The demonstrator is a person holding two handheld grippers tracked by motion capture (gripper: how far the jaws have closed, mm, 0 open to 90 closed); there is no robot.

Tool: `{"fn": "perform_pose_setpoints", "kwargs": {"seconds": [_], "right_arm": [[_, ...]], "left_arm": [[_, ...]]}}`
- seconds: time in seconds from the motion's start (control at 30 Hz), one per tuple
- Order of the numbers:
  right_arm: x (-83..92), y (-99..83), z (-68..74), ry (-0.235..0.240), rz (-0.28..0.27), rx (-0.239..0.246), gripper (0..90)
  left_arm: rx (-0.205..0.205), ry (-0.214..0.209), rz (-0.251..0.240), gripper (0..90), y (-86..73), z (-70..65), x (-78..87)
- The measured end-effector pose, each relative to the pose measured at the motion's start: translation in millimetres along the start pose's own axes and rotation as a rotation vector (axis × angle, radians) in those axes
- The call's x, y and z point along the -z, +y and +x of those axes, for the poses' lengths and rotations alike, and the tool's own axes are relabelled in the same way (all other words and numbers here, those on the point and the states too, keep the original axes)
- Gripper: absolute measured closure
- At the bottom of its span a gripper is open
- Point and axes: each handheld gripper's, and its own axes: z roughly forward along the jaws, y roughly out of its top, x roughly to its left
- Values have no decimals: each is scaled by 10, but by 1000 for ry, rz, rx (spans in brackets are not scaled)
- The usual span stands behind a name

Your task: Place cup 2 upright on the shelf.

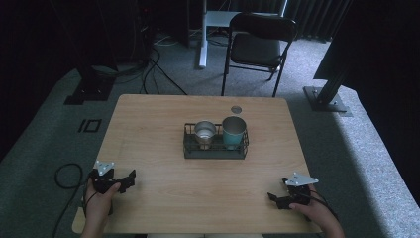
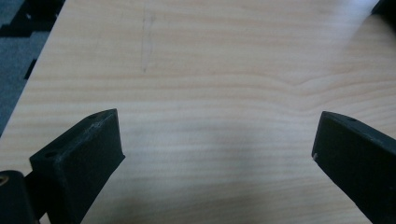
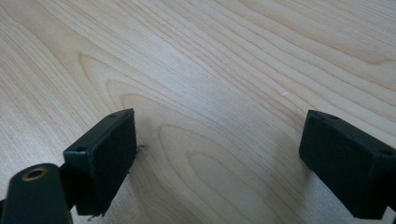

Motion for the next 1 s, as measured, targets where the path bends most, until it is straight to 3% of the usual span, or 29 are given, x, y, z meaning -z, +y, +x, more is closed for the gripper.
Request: {"fn": "perform_pose_setpoints", "kwargs": {"seconds": [0.1, 0.23, 0.3, 0.7, 0.8, 0.83, 0.9, 1.0], "right_arm": [[0, 0, 0, 0, 0, 0, 109], [0, 0, 1, 0, 0, -1, 109], [0, 0, 1, 0, 0, -1, 109], [0, 0, 0, 0, -1, 0, 109], [0, 0, 0, 0, 0, 0, 109], [0, 0, 0, 0, 0, 0, 109], [0, 0, 0, 0, -1, 1, 109], [0, -1, 0, 0, -1, 1, 109]], "left_arm": [[3, 5, 23, 24, -38, 17, -15], [38, 7, 38, 24, -55, 32, -31], [21, 30, 51, 24, -64, 37, -40], [29, 76, 95, 25, -97, 92, -92], [15, 98, 105, 25, -89, 74, -110], [-11, 100, 114, 25, -84, 62, -122], [-22, 87, 115, 24, -79, 56, -129], [-7, 104, 114, 24, -79, 58, -130]]}}
